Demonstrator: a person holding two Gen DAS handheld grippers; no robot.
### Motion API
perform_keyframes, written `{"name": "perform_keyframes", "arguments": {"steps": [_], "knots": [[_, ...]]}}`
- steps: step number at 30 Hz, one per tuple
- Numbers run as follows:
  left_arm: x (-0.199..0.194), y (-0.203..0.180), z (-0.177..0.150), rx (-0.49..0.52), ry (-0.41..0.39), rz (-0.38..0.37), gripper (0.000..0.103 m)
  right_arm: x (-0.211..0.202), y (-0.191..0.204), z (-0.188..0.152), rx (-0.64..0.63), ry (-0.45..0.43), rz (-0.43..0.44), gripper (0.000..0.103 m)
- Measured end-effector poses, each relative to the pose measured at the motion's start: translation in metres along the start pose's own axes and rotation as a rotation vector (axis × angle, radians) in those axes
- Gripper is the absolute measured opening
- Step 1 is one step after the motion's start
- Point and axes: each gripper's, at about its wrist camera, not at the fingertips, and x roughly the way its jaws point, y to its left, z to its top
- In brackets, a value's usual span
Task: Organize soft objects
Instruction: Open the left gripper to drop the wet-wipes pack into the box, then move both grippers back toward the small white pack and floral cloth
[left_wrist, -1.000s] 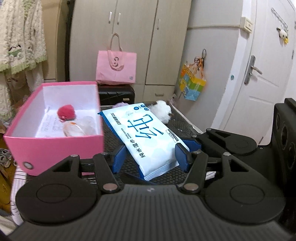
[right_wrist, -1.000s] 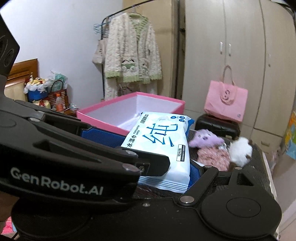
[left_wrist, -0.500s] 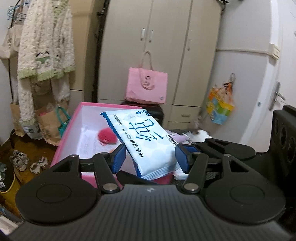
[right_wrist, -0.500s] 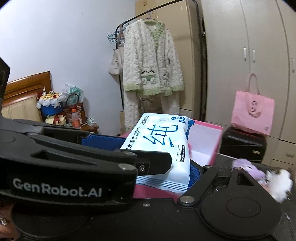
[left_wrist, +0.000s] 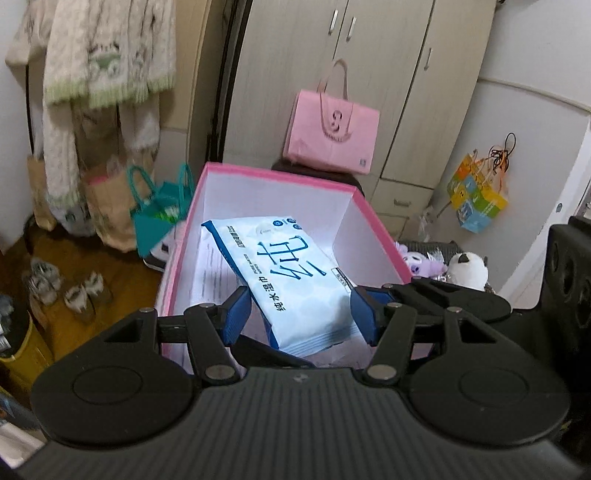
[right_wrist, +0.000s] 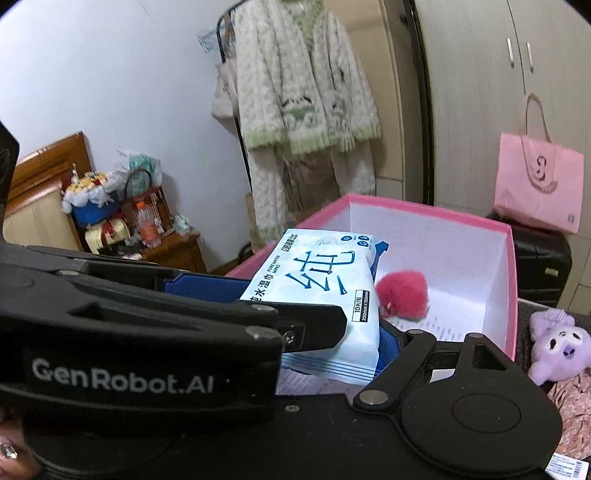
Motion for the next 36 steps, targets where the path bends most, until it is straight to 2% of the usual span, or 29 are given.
{"name": "perform_keyframes", "arguments": {"steps": [4,11,15,17,20,23,29,36], "knots": [[0.007,0.011,0.003,-0.051,0.017,-0.058,0.057,0.008,-0.003,0.008,-0.038,0.030,-0.017,0.087],[0.014,0.019,0.003,-0.072,0.053,-0.052,0.060,0.016,0.000,0.014,-0.061,0.089,-0.025,0.087],[0.004,0.014,0.002,-0.014,0.014,0.020,0.059,0.011,0.006,0.013,-0.116,0.098,-0.108,0.089],[-0.002,0.013,0.002,-0.004,0.008,0.028,0.059,0.005,0.007,0.009,-0.137,0.091,-0.131,0.089],[-0.012,0.014,0.002,-0.010,0.006,0.030,0.060,-0.005,0.006,0.008,-0.135,0.092,-0.122,0.090],[-0.023,0.009,-0.001,0.020,-0.008,0.062,0.060,-0.017,0.008,0.007,-0.147,0.078,-0.130,0.090],[-0.047,-0.008,-0.003,0.086,-0.018,0.070,0.062,-0.044,0.013,0.008,-0.169,0.042,-0.145,0.090],[-0.083,-0.034,-0.006,0.173,-0.062,0.052,0.065,-0.087,0.019,0.008,-0.192,0.000,-0.140,0.090]]}}
